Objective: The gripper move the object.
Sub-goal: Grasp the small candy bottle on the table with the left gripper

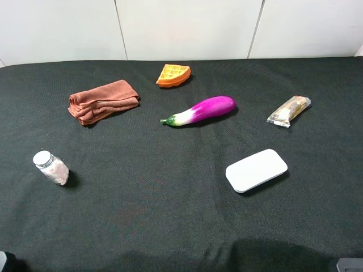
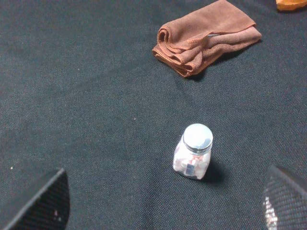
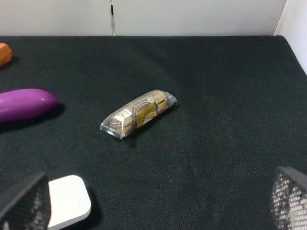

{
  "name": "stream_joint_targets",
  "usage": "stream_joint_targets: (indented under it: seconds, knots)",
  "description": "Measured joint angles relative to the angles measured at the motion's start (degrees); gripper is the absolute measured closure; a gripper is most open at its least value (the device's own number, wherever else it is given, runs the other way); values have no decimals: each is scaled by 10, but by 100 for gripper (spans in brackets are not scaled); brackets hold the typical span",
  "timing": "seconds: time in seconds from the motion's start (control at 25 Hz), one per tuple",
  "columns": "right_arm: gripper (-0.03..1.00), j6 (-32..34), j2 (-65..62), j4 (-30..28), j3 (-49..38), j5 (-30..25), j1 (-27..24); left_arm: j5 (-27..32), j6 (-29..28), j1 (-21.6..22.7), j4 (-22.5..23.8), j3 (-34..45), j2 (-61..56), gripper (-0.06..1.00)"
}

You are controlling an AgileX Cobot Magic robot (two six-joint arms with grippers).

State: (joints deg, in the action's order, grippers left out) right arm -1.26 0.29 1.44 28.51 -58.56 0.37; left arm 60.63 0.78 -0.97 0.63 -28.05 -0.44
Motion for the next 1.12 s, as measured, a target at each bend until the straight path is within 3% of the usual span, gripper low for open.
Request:
stream_joint_targets:
  seconds: [1.12]
  knots:
    - [27, 0, 0, 0, 0, 0, 0, 0, 0, 0, 2, 0, 32, 10]
